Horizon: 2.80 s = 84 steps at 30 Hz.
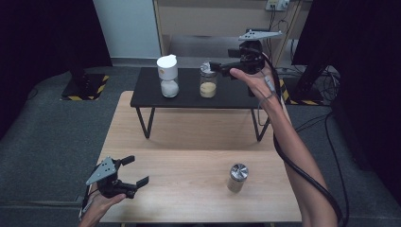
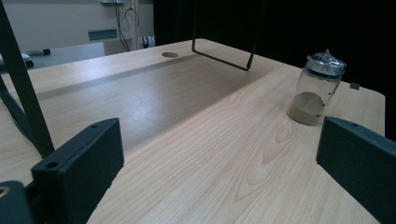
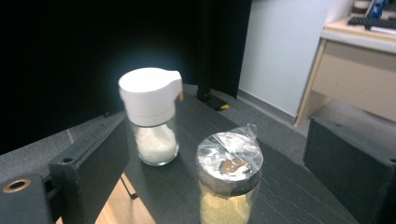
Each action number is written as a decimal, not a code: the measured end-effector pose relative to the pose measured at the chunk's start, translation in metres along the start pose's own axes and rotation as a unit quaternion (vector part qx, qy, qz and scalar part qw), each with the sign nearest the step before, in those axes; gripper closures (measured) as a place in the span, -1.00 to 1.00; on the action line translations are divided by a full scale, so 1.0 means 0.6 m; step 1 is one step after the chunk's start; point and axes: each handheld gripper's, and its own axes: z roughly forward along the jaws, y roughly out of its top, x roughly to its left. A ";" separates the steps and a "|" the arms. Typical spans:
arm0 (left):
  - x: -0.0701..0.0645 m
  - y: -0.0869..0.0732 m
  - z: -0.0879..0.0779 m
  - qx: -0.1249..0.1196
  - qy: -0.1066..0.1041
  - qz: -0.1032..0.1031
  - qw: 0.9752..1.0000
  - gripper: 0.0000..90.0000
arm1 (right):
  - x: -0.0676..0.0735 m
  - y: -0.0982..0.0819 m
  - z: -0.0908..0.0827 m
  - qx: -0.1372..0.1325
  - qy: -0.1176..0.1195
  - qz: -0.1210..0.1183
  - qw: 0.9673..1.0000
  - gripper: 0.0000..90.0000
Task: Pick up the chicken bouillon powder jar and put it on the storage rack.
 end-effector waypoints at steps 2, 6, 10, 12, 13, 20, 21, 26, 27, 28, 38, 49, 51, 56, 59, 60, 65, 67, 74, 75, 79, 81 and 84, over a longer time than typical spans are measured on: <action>0.000 0.000 0.000 0.000 0.000 0.000 1.000 -1.00 | 0.004 0.001 -0.012 -0.007 0.007 -0.007 1.000 -0.84; -0.001 0.000 0.000 0.000 0.001 0.001 1.000 -1.00 | 0.013 0.001 -0.033 -0.016 0.019 -0.018 1.000 -0.84; -0.001 0.001 0.000 0.001 0.000 0.002 1.000 -1.00 | 0.030 -0.006 -0.048 -0.014 0.020 -0.037 0.999 -0.83; -0.001 0.001 -0.001 0.000 0.001 0.003 1.000 -1.00 | 0.033 -0.011 -0.056 -0.015 0.027 -0.040 0.999 -0.83; -0.001 0.001 -0.001 0.000 0.001 0.002 1.000 -1.00 | 0.034 -0.012 -0.060 -0.013 0.029 -0.042 0.999 -0.84; -0.002 0.001 0.000 0.002 0.002 0.003 1.000 -1.00 | 0.042 -0.025 -0.082 -0.021 0.046 -0.053 0.997 -0.83; -0.002 0.001 0.000 0.002 0.002 0.003 1.000 -1.00 | 0.044 -0.027 -0.083 -0.019 0.047 -0.057 0.997 -0.84; -0.002 0.001 0.000 0.002 0.003 0.002 1.000 -1.00 | 0.051 -0.045 -0.093 -0.016 0.055 -0.061 0.996 -0.84; -0.002 0.001 0.000 0.002 0.002 0.003 1.000 -1.00 | 0.052 -0.050 -0.097 -0.017 0.054 -0.061 0.997 -0.84; -0.002 0.001 -0.001 0.001 0.002 0.004 1.000 -1.00 | 0.053 -0.056 -0.102 -0.019 0.053 -0.061 0.997 -0.84; -0.003 0.002 -0.001 0.000 0.001 0.005 1.000 -1.00 | 0.060 -0.113 -0.160 -0.038 0.042 -0.049 0.997 -0.84; -0.003 0.002 0.000 0.000 0.000 0.007 1.000 -1.00 | 0.090 -0.175 -0.230 -0.046 0.009 -0.052 0.998 -0.85; -0.003 0.003 0.000 0.001 -0.001 0.008 1.000 -1.00 | 0.095 -0.184 -0.240 -0.046 0.005 -0.051 0.998 -0.85; -0.004 0.003 -0.001 0.001 -0.001 0.009 1.000 -1.00 | 0.107 -0.207 -0.264 -0.048 -0.005 -0.050 0.998 -0.85; -0.005 0.003 -0.001 0.000 0.000 0.010 1.000 -1.00 | 0.113 -0.224 -0.276 -0.050 -0.012 -0.052 0.997 -0.86; -0.005 0.003 -0.001 0.001 0.001 0.010 1.000 -1.00 | 0.115 -0.229 -0.280 -0.051 -0.014 -0.052 0.997 -0.86; -0.006 0.003 -0.003 0.000 0.002 0.011 1.000 -1.00 | 0.123 -0.259 -0.297 -0.060 -0.030 -0.049 0.997 -0.87; -0.007 0.003 -0.005 -0.001 0.003 0.011 1.000 -1.00 | 0.125 -0.272 -0.302 -0.057 -0.034 -0.045 0.997 -0.87; -0.009 0.002 -0.009 -0.004 0.012 0.012 1.000 -1.00 | 0.130 -0.314 -0.319 -0.055 -0.043 -0.023 0.997 -0.87; -0.009 0.002 -0.009 -0.004 0.012 0.013 1.000 -1.00 | 0.131 -0.319 -0.322 -0.054 -0.044 -0.020 0.997 -0.87; -0.010 0.002 -0.010 -0.004 0.014 0.013 1.000 -1.00 | 0.138 -0.339 -0.331 -0.049 -0.054 -0.015 0.997 -0.87; -0.010 0.002 -0.012 -0.005 0.016 0.014 1.000 -1.00 | 0.144 -0.350 -0.337 -0.047 -0.063 -0.012 0.997 -0.87; -0.010 0.001 -0.013 -0.007 0.018 0.012 1.000 -1.00 | 0.152 -0.366 -0.340 -0.043 -0.074 -0.007 0.996 -0.87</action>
